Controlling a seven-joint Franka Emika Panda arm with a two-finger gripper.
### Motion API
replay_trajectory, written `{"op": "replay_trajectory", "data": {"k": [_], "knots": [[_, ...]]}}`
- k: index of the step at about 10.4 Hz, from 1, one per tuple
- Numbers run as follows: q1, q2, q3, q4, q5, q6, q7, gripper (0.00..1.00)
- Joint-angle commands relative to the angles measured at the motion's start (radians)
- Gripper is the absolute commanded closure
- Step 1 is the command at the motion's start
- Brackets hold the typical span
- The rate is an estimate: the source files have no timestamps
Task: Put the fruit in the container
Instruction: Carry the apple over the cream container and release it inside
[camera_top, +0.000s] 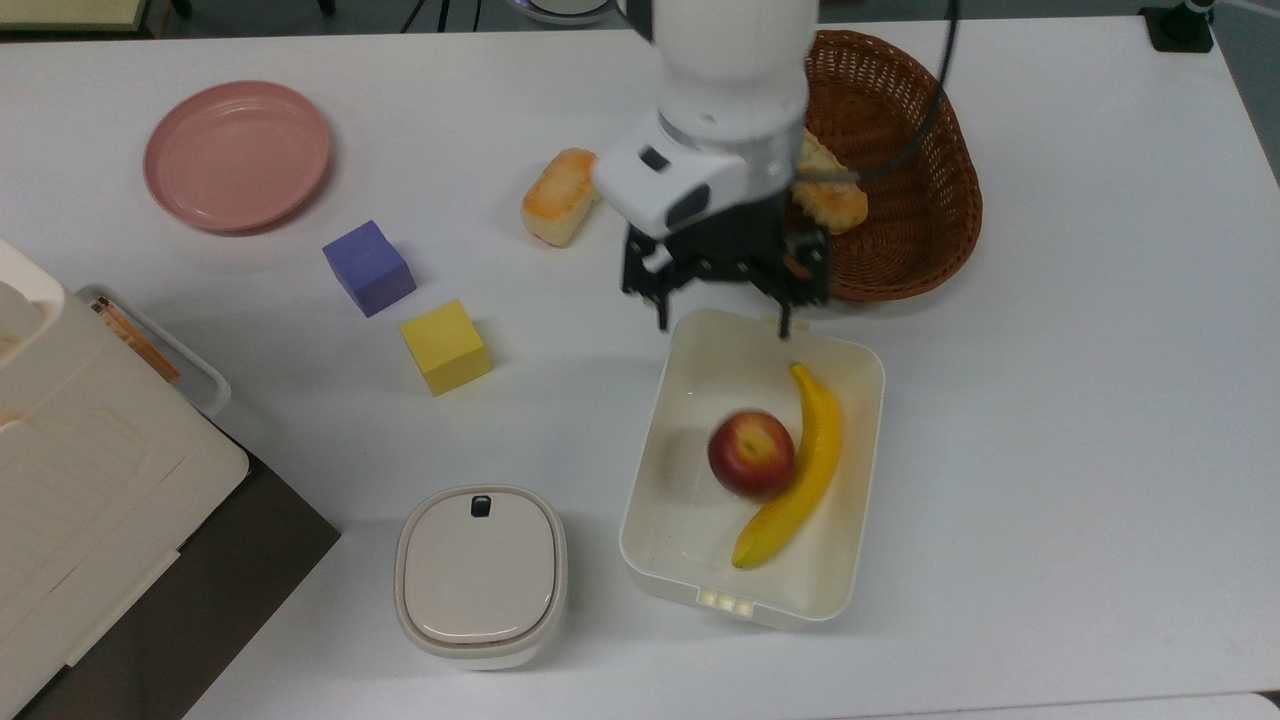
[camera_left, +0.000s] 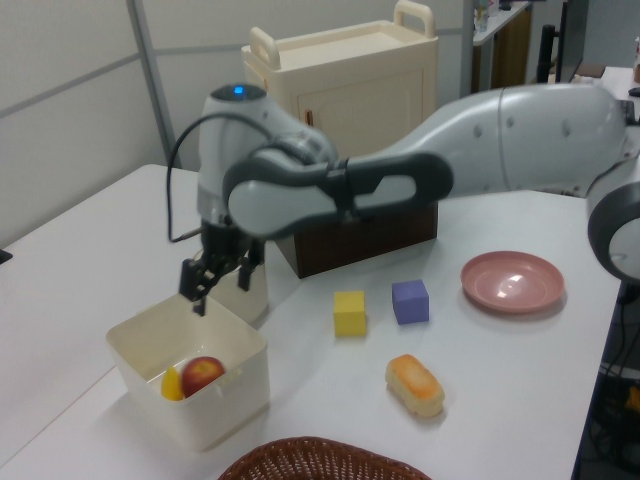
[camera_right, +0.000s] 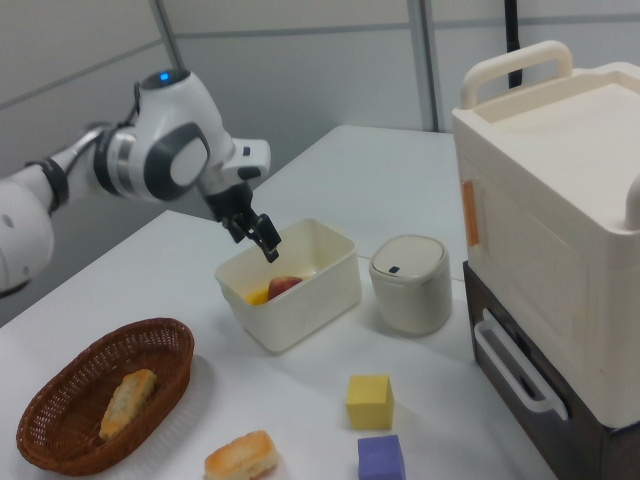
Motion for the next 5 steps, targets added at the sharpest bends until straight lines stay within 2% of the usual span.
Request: {"op": "replay_trajectory", "data": {"k": [1,2,5], "knots": [[-0.063,-0.150,-0.011,-0.035,0.005,-0.303,-0.216,0.00],[-0.085,-0.164,-0.014,-0.035,-0.004,-0.352,-0.246,0.00],[-0.136,-0.175,-0.019,-0.038,-0.016,-0.360,-0.275,0.00]]}}
